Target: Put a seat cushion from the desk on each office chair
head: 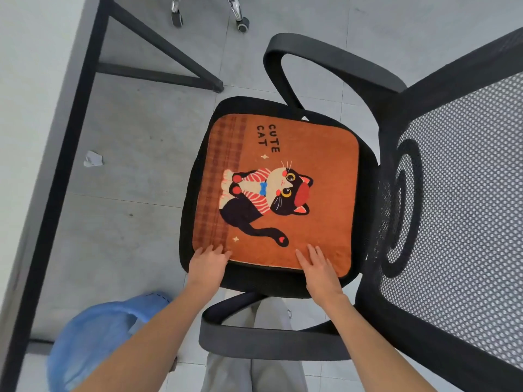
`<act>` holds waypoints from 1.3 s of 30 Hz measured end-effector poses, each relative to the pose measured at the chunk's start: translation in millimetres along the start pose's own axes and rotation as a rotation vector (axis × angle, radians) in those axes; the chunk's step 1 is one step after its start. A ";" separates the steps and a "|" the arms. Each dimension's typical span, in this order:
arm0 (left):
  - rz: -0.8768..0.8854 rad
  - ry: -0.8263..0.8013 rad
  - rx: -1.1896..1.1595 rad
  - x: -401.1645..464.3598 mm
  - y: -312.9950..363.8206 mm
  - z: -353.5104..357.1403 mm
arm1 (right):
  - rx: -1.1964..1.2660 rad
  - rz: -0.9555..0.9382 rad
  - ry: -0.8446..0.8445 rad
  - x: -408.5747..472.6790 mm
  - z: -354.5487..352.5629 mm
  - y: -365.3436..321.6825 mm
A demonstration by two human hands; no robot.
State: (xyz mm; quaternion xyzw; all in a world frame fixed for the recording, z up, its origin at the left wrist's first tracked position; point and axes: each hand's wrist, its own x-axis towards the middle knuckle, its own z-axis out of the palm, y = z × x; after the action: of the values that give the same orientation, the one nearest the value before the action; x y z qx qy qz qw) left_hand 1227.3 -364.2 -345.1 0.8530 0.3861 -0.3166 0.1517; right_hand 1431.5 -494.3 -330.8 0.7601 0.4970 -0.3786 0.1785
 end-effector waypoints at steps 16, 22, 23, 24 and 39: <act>-0.095 0.171 -1.013 -85.5 18.2 -122.8 | 0.457 -0.002 0.311 -79.6 -105.5 -49.6; -0.090 0.361 -1.347 -225.9 17.6 -191.5 | 0.985 -0.210 0.472 -213.2 -178.9 -77.3; -0.102 0.386 -1.396 -251.5 15.1 -193.4 | 1.032 -0.244 0.452 -232.9 -182.6 -79.8; -0.109 0.410 -1.445 -276.1 13.1 -193.7 | 1.060 -0.276 0.423 -249.3 -184.0 -81.7; -0.797 1.279 -1.934 -447.5 85.1 -110.6 | 0.414 -0.737 -0.176 -270.1 -168.4 -103.8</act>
State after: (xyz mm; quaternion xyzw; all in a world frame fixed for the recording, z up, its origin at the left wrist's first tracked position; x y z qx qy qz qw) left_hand 1114.0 -616.2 33.6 0.2131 0.7011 0.5520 0.3980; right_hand 1346.9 -506.8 -7.1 0.5162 0.6317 -0.5723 -0.0832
